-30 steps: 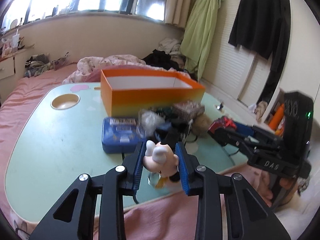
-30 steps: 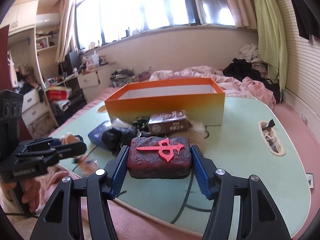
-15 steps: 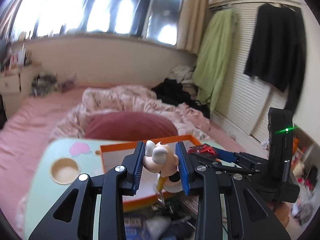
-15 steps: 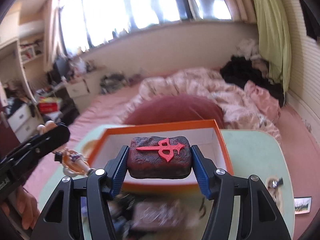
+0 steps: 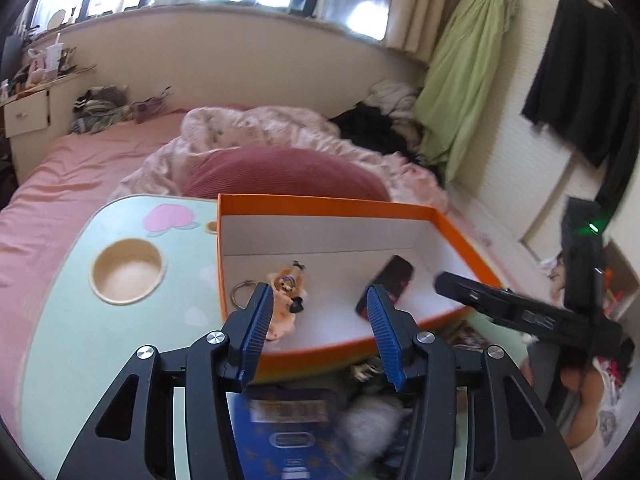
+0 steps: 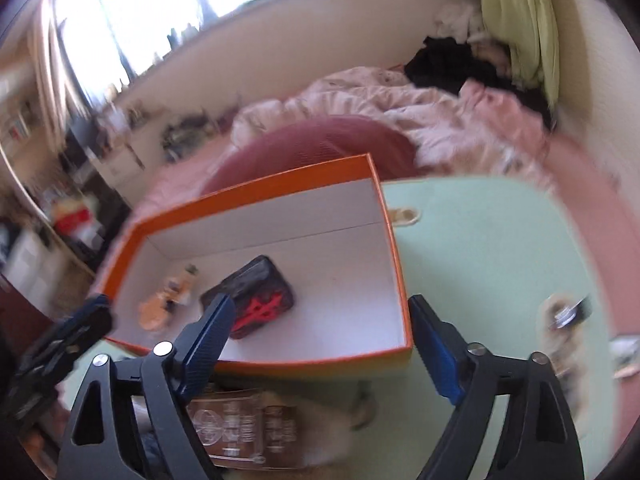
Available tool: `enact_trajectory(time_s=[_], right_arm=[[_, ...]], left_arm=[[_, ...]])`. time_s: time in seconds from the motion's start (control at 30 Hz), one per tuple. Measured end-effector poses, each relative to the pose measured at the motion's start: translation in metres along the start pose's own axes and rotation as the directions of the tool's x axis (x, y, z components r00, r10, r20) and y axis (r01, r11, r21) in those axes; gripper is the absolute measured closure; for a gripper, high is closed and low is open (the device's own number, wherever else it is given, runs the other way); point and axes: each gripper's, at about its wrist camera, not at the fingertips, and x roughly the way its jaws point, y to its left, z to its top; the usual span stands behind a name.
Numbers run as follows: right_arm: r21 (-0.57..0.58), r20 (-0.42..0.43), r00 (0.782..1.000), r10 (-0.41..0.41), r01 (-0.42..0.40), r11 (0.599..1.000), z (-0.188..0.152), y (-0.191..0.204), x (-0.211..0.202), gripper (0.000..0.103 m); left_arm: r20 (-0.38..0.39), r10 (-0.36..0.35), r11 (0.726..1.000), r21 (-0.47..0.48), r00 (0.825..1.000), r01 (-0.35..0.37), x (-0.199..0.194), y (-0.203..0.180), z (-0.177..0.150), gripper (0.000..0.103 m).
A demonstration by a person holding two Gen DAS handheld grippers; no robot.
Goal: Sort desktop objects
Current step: 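Lower the doll into the box with the left gripper while the right gripper lowers the red block in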
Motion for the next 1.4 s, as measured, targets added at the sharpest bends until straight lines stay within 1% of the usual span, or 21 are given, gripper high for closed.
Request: enact_trajectory(time_s=[0.03, 0.13, 0.2, 0.27, 0.33, 0.37, 0.4, 0.43, 0.47, 0.5, 0.6, 0.63, 0.67, 0.73, 0.8, 0.87, 0.93, 0.97, 1.07, 1.17, 1.4], right_arm=[[0.016, 0.002, 1.000, 0.011, -0.011, 1.000, -0.004, 0.001, -0.001, 0.010], [0.007, 0.022, 1.000, 0.003, -0.003, 1.000, -0.017, 0.009, -0.010, 0.009], [0.003, 0.016, 1.000, 0.015, -0.015, 1.000, -0.023, 0.017, -0.015, 0.009], [0.000, 0.017, 1.000, 0.021, -0.021, 1.000, -0.026, 0.020, -0.016, 0.009], [-0.042, 0.021, 1.000, 0.020, -0.019, 0.999, -0.023, 0.023, -0.016, 0.010], [-0.053, 0.017, 1.000, 0.014, -0.013, 0.999, -0.017, 0.025, -0.009, 0.015], [-0.056, 0.016, 1.000, 0.002, -0.001, 0.998, -0.014, 0.024, -0.008, 0.019], [-0.057, 0.017, 1.000, -0.007, 0.008, 0.998, -0.012, 0.023, -0.011, 0.025], [-0.056, 0.027, 1.000, -0.002, 0.004, 0.998, -0.009, 0.023, -0.014, 0.027], [-0.057, 0.069, 0.998, 0.004, 0.000, 0.998, -0.007, 0.024, -0.026, 0.027], [-0.084, 0.162, 0.987, -0.025, 0.039, 0.996, -0.001, 0.033, -0.051, 0.027], [-0.107, 0.165, 0.985, -0.038, 0.057, 0.993, 0.003, 0.041, -0.057, 0.027], [-0.128, 0.155, 0.987, -0.051, 0.071, 0.989, 0.006, 0.048, -0.058, 0.027], [-0.207, 0.111, 0.988, -0.105, 0.126, 0.970, 0.007, 0.072, -0.046, 0.027], [-0.263, 0.095, 0.986, -0.137, 0.157, 0.952, 0.000, 0.088, -0.030, 0.027], [-0.286, 0.076, 0.984, -0.163, 0.178, 0.941, -0.009, 0.093, -0.012, 0.027], [-0.292, 0.053, 0.984, -0.170, 0.178, 0.940, -0.016, 0.092, 0.003, 0.027], [-0.290, 0.062, 0.984, -0.169, 0.180, 0.940, -0.017, 0.089, 0.007, 0.027], [-0.288, 0.080, 0.981, -0.175, 0.190, 0.939, -0.018, 0.085, 0.008, 0.027], [-0.293, 0.094, 0.979, -0.179, 0.199, 0.935, -0.019, 0.085, 0.007, 0.027], [-0.303, 0.112, 0.977, -0.184, 0.210, 0.930, -0.020, 0.087, 0.005, 0.027]], left_arm=[[0.001, 0.014, 1.000, 0.004, 1.000, -0.014, 0.001, 0.002, 0.001, 0.053], [0.026, 0.038, 0.999, 0.026, 0.999, -0.039, 0.002, 0.005, 0.001, 0.053], [0.046, 0.097, 0.994, 0.046, 0.994, -0.099, 0.005, 0.005, 0.001, 0.053], [0.045, 0.127, 0.990, 0.057, 0.991, -0.130, 0.007, 0.006, 0.002, 0.053], [0.040, 0.101, 0.994, 0.046, 0.994, -0.103, 0.003, 0.008, 0.000, 0.053], [0.029, 0.062, 0.997, 0.035, 0.998, -0.063, -0.001, 0.009, -0.001, 0.053], [0.021, 0.037, 0.999, 0.026, 0.999, -0.037, -0.003, 0.010, -0.002, 0.053], [0.014, 0.013, 1.000, 0.013, 1.000, -0.014, -0.007, 0.012, -0.004, 0.053], [0.017, 0.000, 1.000, 0.000, 1.000, 0.000, -0.011, 0.014, -0.004, 0.053], [0.028, -0.013, 1.000, -0.013, 1.000, 0.014, -0.016, 0.015, -0.003, 0.053], [0.064, -0.055, 0.995, -0.075, 0.996, 0.060, -0.032, 0.027, 0.010, 0.053], [0.059, -0.068, 0.993, -0.095, 0.996, 0.073, -0.033, 0.030, 0.016, 0.053], [0.037, -0.083, 0.989, -0.123, 0.996, 0.087, -0.034, 0.034, 0.022, 0.053], [-0.019, -0.099, 0.983, -0.157, 0.995, 0.094, -0.028, 0.035, 0.026, 0.053], [-0.085, -0.098, 0.985, -0.153, 0.992, 0.084, -0.018, 0.032, 0.020, 0.053], [-0.112, -0.062, 0.990, -0.130, 0.992, 0.047, -0.011, 0.028, 0.009, 0.053], [-0.051, -0.033, 0.995, -0.092, 0.998, 0.028, -0.013, 0.023, 0.000, 0.052], [-0.042, -0.021, 0.997, -0.074, 0.999, 0.018, -0.014, 0.021, -0.003, 0.050], [-0.047, -0.031, 0.998, -0.062, 0.998, 0.028, -0.014, 0.018, -0.003, 0.046], [-0.043, -0.035, 0.997, -0.075, 0.998, 0.032, -0.014, 0.019, -0.002, 0.045], [-0.031, -0.035, 0.997, -0.063, 0.999, 0.033, -0.015, 0.020, -0.003, 0.045]])
